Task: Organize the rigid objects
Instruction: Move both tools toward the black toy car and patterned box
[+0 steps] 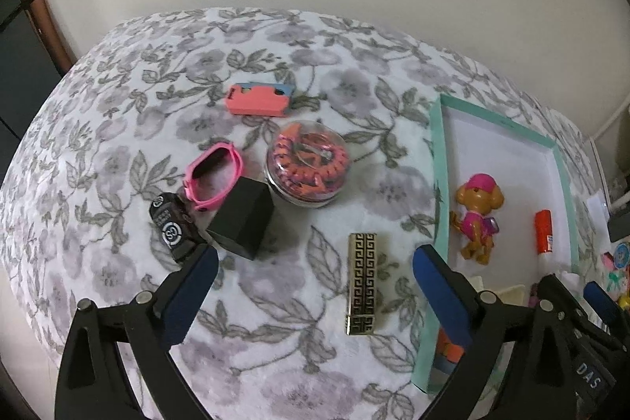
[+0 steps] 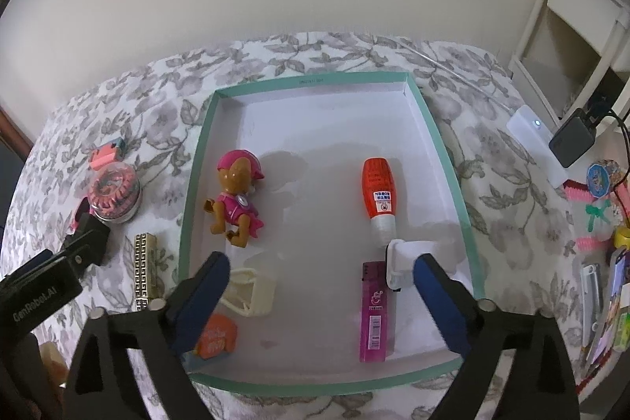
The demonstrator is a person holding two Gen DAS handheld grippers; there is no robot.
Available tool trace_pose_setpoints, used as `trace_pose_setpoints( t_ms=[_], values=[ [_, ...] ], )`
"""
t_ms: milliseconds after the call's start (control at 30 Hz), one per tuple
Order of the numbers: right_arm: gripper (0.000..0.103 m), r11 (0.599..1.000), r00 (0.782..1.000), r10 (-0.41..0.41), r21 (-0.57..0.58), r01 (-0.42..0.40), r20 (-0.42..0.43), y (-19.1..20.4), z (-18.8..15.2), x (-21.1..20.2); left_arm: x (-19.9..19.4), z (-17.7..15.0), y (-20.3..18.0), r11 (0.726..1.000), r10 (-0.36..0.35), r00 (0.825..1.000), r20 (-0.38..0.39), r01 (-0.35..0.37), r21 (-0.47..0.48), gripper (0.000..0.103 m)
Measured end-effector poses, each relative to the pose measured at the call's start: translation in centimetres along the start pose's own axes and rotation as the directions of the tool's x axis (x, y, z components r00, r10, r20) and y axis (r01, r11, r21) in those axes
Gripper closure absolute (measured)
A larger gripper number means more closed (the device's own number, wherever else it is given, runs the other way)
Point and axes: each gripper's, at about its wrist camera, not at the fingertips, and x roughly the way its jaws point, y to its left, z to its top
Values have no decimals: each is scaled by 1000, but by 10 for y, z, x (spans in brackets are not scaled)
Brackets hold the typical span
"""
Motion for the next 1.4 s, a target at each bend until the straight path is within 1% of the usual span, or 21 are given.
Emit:
trace_pose_setpoints(
  t_ms=[167, 333, 467, 633, 733, 867, 1033, 1167, 1233, 1333, 1400],
  values=[
    [0, 1000, 1000, 2, 0, -2, 10, 0, 0, -1, -1, 1, 4, 1000, 2, 1000, 9, -2, -7, 4],
    [0, 1000, 1000, -7, -10, 8, 20, 3, 0, -1, -4, 3, 7, 1000, 4, 1000, 31, -3, -16, 4],
    [0, 1000, 1000, 4, -1, -4, 31, 4, 0, -3, -6, 5, 10, 1000, 0, 999, 46, 1, -24, 4],
    [0, 999, 998, 34, 21, -35, 50, 2, 1, -4, -12, 8, 15, 1000, 2, 994, 105, 0, -24, 4],
    [0, 1000, 998, 13, 15, -14, 69, 4, 1, -6, -14, 9, 18, 1000, 0, 993, 120, 2, -23, 4],
    [0, 999, 997, 25, 22, -27, 72, 4, 2, -6, -14, 11, 20, 1000, 0, 992, 126, 3, -18, 4],
    [0, 999, 996, 38, -14, -37, 79, 13, 2, -7, -15, 13, 24, 999, -43, 993, 112, 46, -22, 4],
    [0, 998, 991, 2, -58, 6, 132, 25, 3, -14, -22, 16, 30, 999, -24, 988, 153, 28, -27, 4],
    [0, 998, 990, 14, -67, -5, 144, 31, 4, -16, -26, 18, 36, 999, -27, 985, 168, 34, -35, 4],
    [0, 995, 985, 20, -98, -4, 171, 44, 5, -21, -31, 22, 43, 999, -15, 983, 185, 22, -38, 4],
    [0, 992, 983, 28, -123, -6, 183, 54, 6, -24, -35, 26, 54, 998, -29, 982, 187, 40, -57, 4]
  ],
)
